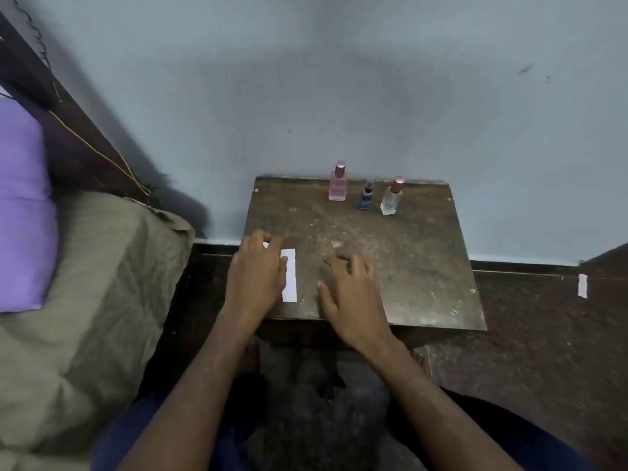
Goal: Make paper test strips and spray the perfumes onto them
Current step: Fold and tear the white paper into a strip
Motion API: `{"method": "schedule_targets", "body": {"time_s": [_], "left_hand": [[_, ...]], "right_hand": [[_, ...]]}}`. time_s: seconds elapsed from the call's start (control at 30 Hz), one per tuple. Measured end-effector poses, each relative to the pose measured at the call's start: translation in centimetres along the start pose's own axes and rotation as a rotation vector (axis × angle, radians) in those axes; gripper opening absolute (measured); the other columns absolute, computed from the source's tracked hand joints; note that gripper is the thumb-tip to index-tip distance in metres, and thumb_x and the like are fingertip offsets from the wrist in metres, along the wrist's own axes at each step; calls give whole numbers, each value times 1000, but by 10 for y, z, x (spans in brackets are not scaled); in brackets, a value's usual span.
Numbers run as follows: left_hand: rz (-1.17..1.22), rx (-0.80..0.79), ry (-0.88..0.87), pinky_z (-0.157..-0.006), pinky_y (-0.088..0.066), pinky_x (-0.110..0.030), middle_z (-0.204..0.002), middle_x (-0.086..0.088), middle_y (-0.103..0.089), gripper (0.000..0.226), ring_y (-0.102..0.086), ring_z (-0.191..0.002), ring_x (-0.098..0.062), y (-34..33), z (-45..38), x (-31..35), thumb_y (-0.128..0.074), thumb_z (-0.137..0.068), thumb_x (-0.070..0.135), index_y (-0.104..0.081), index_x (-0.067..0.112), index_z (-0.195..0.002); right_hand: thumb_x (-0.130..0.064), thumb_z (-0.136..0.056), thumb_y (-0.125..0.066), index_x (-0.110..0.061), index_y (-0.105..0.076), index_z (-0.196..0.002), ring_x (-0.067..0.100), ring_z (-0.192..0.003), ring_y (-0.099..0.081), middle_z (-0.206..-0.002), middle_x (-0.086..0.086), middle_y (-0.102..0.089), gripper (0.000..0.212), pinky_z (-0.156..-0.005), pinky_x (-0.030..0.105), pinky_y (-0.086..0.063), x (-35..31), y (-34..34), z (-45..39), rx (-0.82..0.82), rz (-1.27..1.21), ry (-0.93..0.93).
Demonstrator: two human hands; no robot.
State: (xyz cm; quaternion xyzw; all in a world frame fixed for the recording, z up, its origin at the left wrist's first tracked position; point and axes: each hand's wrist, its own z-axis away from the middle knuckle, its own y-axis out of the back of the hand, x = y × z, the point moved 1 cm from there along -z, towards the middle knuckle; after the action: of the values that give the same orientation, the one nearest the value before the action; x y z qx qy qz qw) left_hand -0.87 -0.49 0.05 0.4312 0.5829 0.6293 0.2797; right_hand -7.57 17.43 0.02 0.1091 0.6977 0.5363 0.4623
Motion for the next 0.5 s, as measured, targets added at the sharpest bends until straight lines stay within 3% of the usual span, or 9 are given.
{"method": "schedule_targets", "body": {"time_s": [0.2, 0.3, 0.5], "left_hand": [[-45, -24, -28, -90, -53, -43, -131, -3, -55, 44, -54, -121, -25, -4, -10, -15, -69, -98, 46, -64, 32, -139], [-34, -38, -39, -91, -54, -41, -132, 0, -55, 45, -54, -123, -23, -7, -16, -15, -72, -95, 47, -67, 30, -136], [134, 8, -71, -84, -48, -31, -114, 8, -63, 20, -57, -110, -15, -5, -20, -9, -77, -92, 40, -71, 30, -109]], "right_hand": [[-37, -102, -61, -19, -59, -141, 24, -115, -54, -126, 5, -50, 43, -98, 37, -52, -3, -17, -36, -108, -13, 12], [-37, -103, -62, -17, -62, -136, 22, -111, -54, -122, 4, -50, 38, -93, 32, -50, -5, -21, -45, -132, -1, 7], [-34, -100, -66, -22, -65, -133, 20, -109, -57, -121, 2, -54, 36, -86, 26, -42, -6, -25, -51, -139, -64, -6]]}}
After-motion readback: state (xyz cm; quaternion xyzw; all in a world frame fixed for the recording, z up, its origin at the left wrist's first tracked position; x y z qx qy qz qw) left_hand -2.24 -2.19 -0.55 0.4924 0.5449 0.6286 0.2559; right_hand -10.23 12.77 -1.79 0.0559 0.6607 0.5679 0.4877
